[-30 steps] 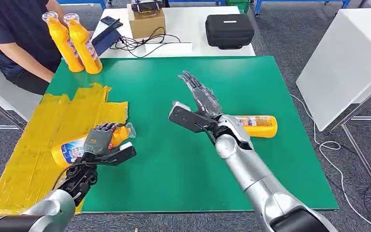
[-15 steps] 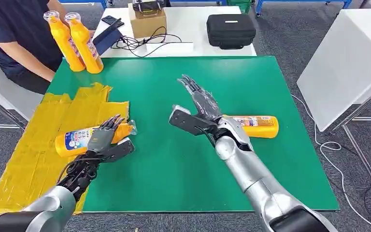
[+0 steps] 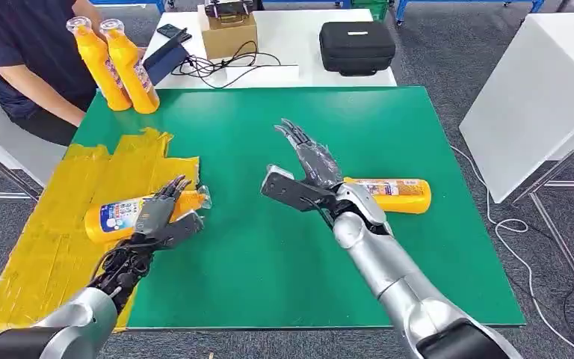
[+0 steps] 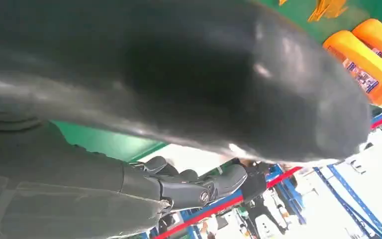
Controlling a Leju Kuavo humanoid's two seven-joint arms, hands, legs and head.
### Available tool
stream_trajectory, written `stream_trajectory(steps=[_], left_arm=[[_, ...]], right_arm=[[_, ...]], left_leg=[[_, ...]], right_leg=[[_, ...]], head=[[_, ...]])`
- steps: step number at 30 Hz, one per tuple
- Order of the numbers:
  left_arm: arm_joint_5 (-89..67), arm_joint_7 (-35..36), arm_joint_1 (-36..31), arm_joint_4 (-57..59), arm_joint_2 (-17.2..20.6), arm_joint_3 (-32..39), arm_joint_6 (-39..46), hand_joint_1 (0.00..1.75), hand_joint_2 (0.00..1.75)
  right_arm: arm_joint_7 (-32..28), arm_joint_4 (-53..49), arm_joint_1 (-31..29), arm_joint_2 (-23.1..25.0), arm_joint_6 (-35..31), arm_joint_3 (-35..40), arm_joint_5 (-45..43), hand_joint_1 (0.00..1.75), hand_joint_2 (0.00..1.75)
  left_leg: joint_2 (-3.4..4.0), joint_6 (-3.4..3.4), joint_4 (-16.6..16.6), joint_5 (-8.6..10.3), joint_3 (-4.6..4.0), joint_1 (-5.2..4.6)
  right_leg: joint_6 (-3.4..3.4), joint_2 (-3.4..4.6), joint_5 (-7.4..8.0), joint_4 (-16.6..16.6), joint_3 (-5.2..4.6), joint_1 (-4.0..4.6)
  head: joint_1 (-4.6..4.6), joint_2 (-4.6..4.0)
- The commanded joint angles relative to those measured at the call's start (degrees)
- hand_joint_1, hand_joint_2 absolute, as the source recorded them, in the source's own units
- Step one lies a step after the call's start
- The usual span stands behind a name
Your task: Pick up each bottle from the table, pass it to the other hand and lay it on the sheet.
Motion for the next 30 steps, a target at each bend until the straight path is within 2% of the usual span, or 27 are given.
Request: stream_trajectory(steps=[1, 3, 6, 10, 12, 13, 17, 19, 21, 22, 25, 27, 30], left_arm=[[27.3, -2.02, -0.94, -11.69, 1.55, 1.32, -13.77, 0.0, 0.0], [27.3, -2.02, -0.94, -11.69, 1.55, 1.32, -13.77, 0.0, 0.0], [39.43, -2.02, 1.09, -19.49, 1.49, 0.79, -17.82, 0.0, 0.0], [45.44, -2.02, 1.52, -25.89, 1.55, -2.54, -17.92, 0.0, 0.0], [45.19, -2.02, 1.99, -27.76, 0.74, -3.35, -17.18, 0.0, 0.0], [45.46, -2.0, 2.49, -28.6, 0.27, -3.42, -17.34, 0.0, 0.0], [44.66, -2.02, 3.46, -28.47, -0.42, -4.12, -17.42, 0.0, 0.0], [44.5, -2.02, 3.24, -27.91, -0.4, -4.18, -17.56, 0.0, 0.0], [44.52, -2.02, 3.16, -27.82, -0.38, -4.14, -17.67, 0.0, 0.0], [44.53, -2.02, 3.03, -27.7, -0.29, -4.13, -17.75, 0.0, 0.0], [43.94, -2.02, 2.42, -26.44, -0.6, -3.45, -18.34, 0.0, 0.0], [43.44, -2.02, 2.49, -26.47, -0.73, -3.12, -18.31, 0.0, 0.0], [43.19, -2.02, 2.57, -26.47, -0.85, -2.63, -18.75, 0.0, 0.0]], right_arm=[[0.29, 2.88, -2.81, -3.25, -0.32, -1.24, 0.36, 0.0, 0.0], [0.29, 2.88, -2.81, -3.25, -0.32, -1.24, 0.36, 0.0, 0.0], [1.25, 2.72, -2.29, -4.38, -0.92, -1.53, 1.91, 0.0, 0.0], [4.6, 0.2, 1.22, -8.5, -2.48, -4.31, 6.79, 0.0, 0.0], [6.35, -4.25, 4.7, -10.46, 0.41, -7.82, 10.1, 0.0, 0.0], [6.28, -6.53, 6.85, -11.19, 3.38, -10.29, 11.55, 0.0, 1.75], [8.53, -12.72, 13.9, -14.3, 8.06, -13.29, 19.39, 0.0, 1.75], [8.25, -13.91, 15.44, -14.68, 8.02, -13.98, 19.64, 0.0, 1.75], [8.35, -14.41, 15.52, -14.43, 8.4, -14.13, 19.91, 0.0, 1.75], [8.52, -14.54, 15.41, -14.2, 8.73, -14.32, 20.11, 0.0, 1.75], [11.25, -18.62, 19.58, -15.8, 13.54, -15.66, 23.52, 0.0, 1.75], [11.74, -20.51, 21.66, -16.63, 14.43, -16.88, 25.08, 0.0, 1.75], [12.37, -19.61, 21.18, -16.82, 14.51, -18.15, 27.61, 0.0, 1.75]], left_leg=[[-0.06, -0.01, 0.12, -0.03, -0.13, 0.1], [-0.02, -0.02, 0.11, -0.04, -0.1, 0.1], [-0.01, -0.02, 0.09, -0.09, -0.04, 0.07], [-0.25, -0.01, 0.11, -0.07, -0.1, 0.12], [-0.38, 0.0, 0.08, -0.05, -0.09, 0.13], [-0.35, 0.01, 0.05, -0.03, -0.1, 0.1], [-0.43, 0.02, 0.0, -0.05, -0.06, 0.06], [-0.5, 0.03, -0.01, -0.12, 0.04, 0.09], [-0.24, 0.02, 0.04, -0.03, -0.25, -0.02], [-0.26, 0.01, 0.08, -0.07, -0.23, -0.01], [-0.11, 0.01, 0.06, -0.06, -0.29, 0.0], [-0.25, 0.01, 0.03, -0.03, -0.26, 0.02], [-0.28, 0.02, 0.07, -0.08, -0.25, 0.04]], right_leg=[[0.07, -0.14, -0.01, 0.0, -0.04, 0.1], [0.08, -0.11, -0.01, 0.0, -0.02, 0.09], [0.1, -0.11, -0.05, -0.01, 0.04, 0.07], [0.11, -0.36, -0.09, -0.07, 0.07, 0.12], [0.12, -0.48, -0.09, -0.15, 0.13, 0.13], [0.11, -0.43, -0.07, -0.16, 0.09, 0.09], [0.14, -0.5, -0.1, -0.24, 0.19, 0.05], [0.19, -0.61, -0.16, -0.33, 0.36, 0.07], [0.06, -0.26, -0.05, -0.12, -0.13, -0.06], [0.09, -0.31, -0.1, -0.1, -0.07, -0.05], [0.07, -0.18, -0.05, -0.09, -0.2, -0.04], [0.07, -0.31, -0.06, -0.15, -0.15, -0.02], [0.1, -0.34, -0.1, -0.13, -0.13, 0.0]], head=[[0.0, 0.0], [0.0, 0.0], [0.0, 0.0], [0.02, 0.0], [0.0, 0.0], [0.02, 0.0], [0.0, 0.0], [0.0, 0.0], [0.02, 0.0], [0.02, 0.0], [0.0, 0.0], [0.0, 0.0], [0.0, 0.0]])
